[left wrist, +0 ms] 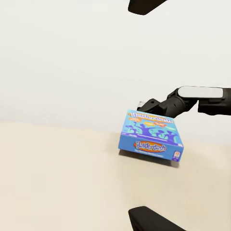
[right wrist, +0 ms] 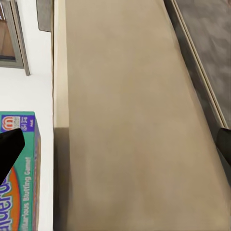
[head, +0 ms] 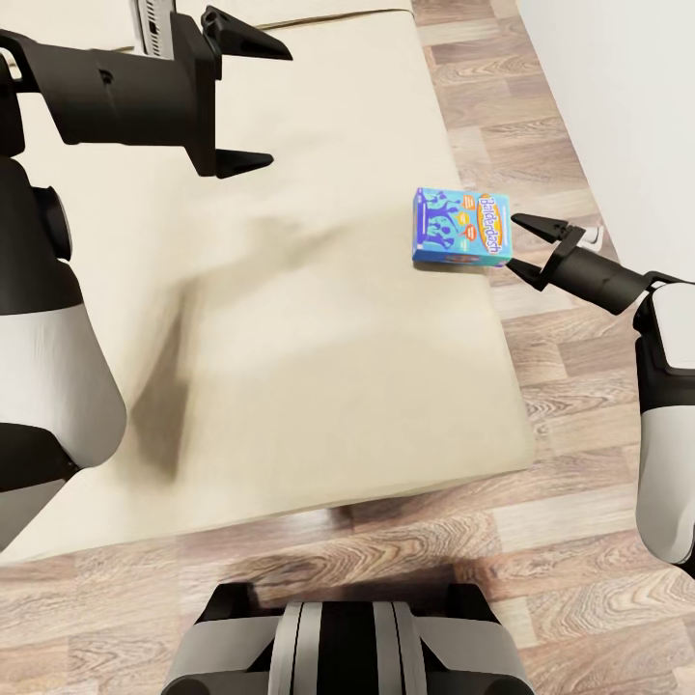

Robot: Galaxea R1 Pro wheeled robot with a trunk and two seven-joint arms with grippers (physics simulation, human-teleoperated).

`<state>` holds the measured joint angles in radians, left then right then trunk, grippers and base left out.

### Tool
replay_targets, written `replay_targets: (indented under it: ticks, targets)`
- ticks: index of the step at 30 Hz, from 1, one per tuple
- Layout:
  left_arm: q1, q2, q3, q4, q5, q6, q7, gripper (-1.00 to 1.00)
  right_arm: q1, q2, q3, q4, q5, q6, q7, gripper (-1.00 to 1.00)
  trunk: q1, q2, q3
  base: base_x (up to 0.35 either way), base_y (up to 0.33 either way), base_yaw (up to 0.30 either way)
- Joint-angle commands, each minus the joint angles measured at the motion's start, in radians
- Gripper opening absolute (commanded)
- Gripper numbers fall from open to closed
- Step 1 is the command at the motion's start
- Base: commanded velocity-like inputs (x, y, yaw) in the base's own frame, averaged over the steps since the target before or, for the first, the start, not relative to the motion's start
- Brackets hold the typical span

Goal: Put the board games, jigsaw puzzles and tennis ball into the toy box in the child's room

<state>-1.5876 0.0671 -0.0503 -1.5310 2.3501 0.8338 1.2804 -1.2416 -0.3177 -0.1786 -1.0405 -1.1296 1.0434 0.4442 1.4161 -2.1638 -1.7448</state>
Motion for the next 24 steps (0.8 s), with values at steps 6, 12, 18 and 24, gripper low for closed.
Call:
replay_targets:
  ticks: [6, 12, 18, 24]
  targets:
    - [0.000, 0.000, 0.000, 0.000, 0.006, 0.007, 0.008, 1.00, 0.000, 0.000, -0.002, 0.000, 0.010, 0.004, 0.010, 1.00, 0.000, 0.000, 0.000, 0.000, 0.000, 0.000]
    - [0.000, 0.000, 0.000, 0.000, 0.006, 0.007, 0.008, 1.00, 0.000, 0.000, -0.002, 0.000, 0.010, 0.004, 0.010, 1.00, 0.000, 0.000, 0.000, 0.000, 0.000, 0.000]
    - [0.000, 0.000, 0.000, 0.000, 0.006, 0.007, 0.008, 1.00, 0.001, 0.000, -0.002, -0.007, 0.010, 0.004, 0.010, 1.00, 0.000, 0.000, 0.000, 0.000, 0.000, 0.000]
    - [0.000, 0.000, 0.000, 0.000, 0.006, 0.007, 0.008, 1.00, 0.001, -0.001, -0.003, -0.020, 0.010, 0.004, 0.011, 1.00, 0.000, 0.000, 0.000, 0.000, 0.000, 0.000]
